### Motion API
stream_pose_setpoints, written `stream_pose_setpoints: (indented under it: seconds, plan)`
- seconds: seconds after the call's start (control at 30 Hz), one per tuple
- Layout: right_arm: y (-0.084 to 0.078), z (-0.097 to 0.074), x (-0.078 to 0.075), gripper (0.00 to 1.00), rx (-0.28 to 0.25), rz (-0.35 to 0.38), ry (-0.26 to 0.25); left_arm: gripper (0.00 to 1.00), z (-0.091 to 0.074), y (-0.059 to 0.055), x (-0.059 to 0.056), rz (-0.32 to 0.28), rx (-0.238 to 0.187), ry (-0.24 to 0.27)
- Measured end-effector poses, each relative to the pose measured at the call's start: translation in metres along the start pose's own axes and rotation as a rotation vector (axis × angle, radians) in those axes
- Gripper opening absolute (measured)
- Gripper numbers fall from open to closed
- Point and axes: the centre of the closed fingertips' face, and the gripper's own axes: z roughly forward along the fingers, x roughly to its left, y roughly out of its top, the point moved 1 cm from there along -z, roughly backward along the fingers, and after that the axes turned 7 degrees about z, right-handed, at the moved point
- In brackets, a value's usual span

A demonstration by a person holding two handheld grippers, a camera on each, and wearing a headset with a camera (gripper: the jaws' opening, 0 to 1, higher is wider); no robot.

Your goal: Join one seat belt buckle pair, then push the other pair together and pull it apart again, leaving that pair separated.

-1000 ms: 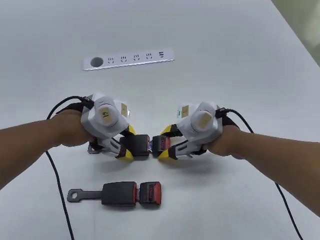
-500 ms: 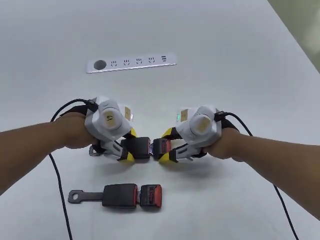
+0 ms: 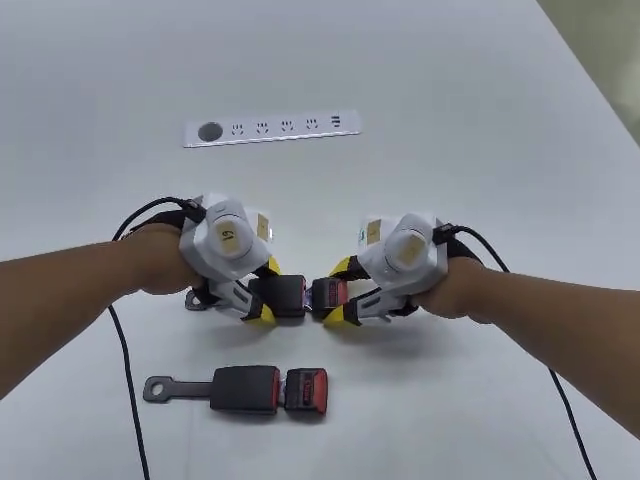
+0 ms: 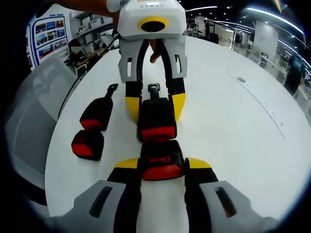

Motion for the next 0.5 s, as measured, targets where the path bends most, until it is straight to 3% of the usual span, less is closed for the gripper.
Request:
stream_pose_setpoints:
  seconds: [0.3,0.5]
  plan:
    - [-0.003,-0.001,0.002,0.32,0.01,-0.003,-0.004,0.34,-0.001,0.001,-0.001,0.001,0.005,0.0]
    - [-0.009,-0.011,0.003,0.32,0.02,-0.004,-0.004,0.34,-0.002,-0.001,-0.002,-0.007,-0.001,0.006]
